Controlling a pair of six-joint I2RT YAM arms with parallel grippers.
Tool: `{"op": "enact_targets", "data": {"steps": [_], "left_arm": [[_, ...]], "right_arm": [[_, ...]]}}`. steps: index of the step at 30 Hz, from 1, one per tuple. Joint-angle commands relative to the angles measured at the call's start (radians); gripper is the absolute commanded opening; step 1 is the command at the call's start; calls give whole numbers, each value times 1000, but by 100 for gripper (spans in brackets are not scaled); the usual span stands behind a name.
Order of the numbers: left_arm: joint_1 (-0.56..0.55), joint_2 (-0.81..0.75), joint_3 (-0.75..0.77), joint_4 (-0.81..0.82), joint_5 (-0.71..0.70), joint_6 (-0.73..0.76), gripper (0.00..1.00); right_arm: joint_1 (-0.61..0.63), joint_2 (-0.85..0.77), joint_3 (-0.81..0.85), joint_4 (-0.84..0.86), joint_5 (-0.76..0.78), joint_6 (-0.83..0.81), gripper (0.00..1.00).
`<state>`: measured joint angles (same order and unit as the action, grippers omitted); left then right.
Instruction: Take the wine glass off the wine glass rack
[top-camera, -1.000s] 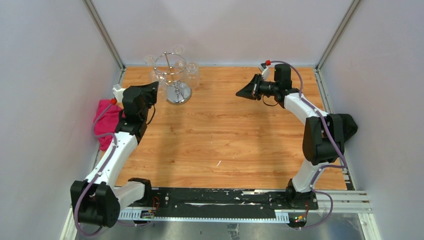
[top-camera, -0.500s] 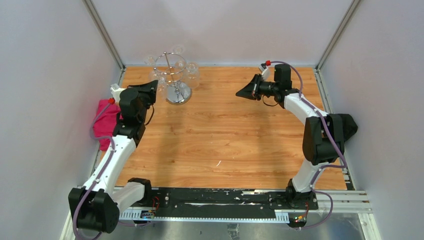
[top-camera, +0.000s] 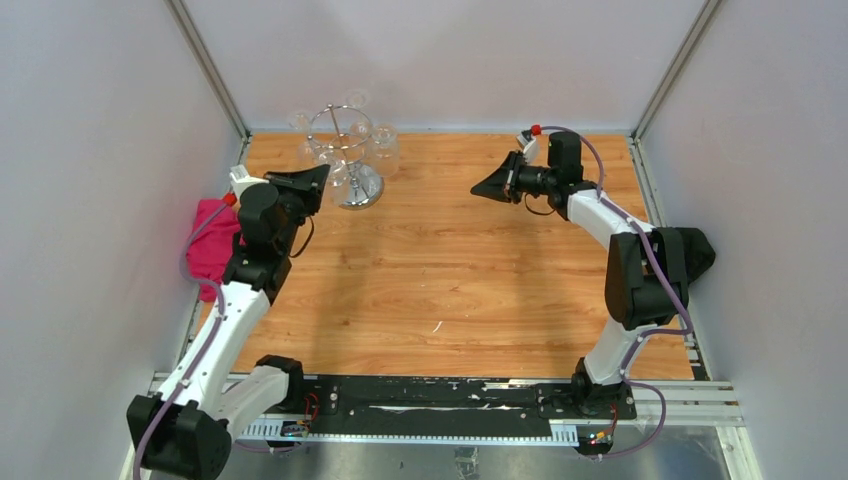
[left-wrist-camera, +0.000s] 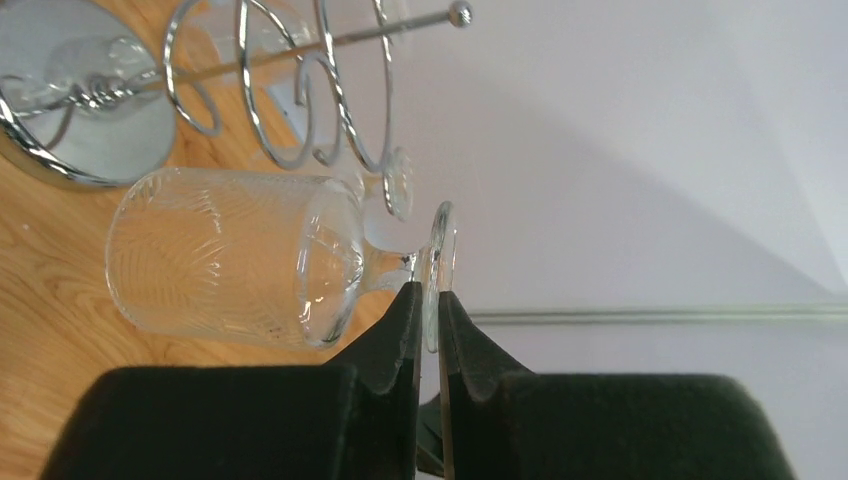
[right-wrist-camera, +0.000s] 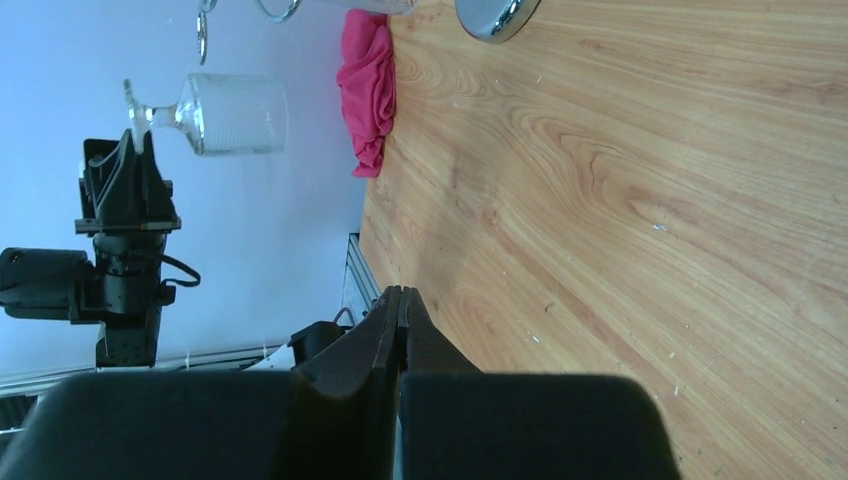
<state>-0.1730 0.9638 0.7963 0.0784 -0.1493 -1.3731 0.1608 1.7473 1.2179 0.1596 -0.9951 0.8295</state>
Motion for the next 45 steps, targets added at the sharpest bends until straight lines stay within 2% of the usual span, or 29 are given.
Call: {"op": "enact_targets", "data": {"steps": [1,6,9,16,18,19,20,21,22,25,28,36,42,45], "left_arm": [[-40,-82,67,37,28,41,0],[-77,-114,77,21,65,58,0],[-121,-93,95,25,79,81,0],[-224,-10,184,67,123,198,0],[-235,16,195,104,153,217,0],[-236,31,197,130,182,221,0],[-237,48,200,148,205,222,0],[-241,62,197,178,224,224,0],[-245,79,192,222,249,222,0],[-246,110,177,327,294,209,0],[-247,126,176,401,330,209,0],[-247,166,159,616,412,132,0],[-246,254,112,866,453,-34,0],[-246,311,90,1008,460,-130,0]], "right_arm": [[-13,8,-20,37,-32,30,0],[-10,-14,-34,56,-37,36,0],[-3,-33,-75,185,-68,114,0],[-3,-12,-209,763,-134,504,0],[-3,27,-227,995,-131,657,0],[-4,53,-228,1122,-122,756,0],[-3,94,-222,1318,-108,900,0],[-1,138,-209,1420,-93,999,0],[4,174,-193,1437,-95,1045,0],[17,188,-190,1437,-95,1016,2],[40,186,-186,1436,-87,1002,9],[60,175,-120,1437,-47,1013,37],[90,184,-47,1438,-16,1024,56],[104,185,-12,1439,-2,1033,58]]}}
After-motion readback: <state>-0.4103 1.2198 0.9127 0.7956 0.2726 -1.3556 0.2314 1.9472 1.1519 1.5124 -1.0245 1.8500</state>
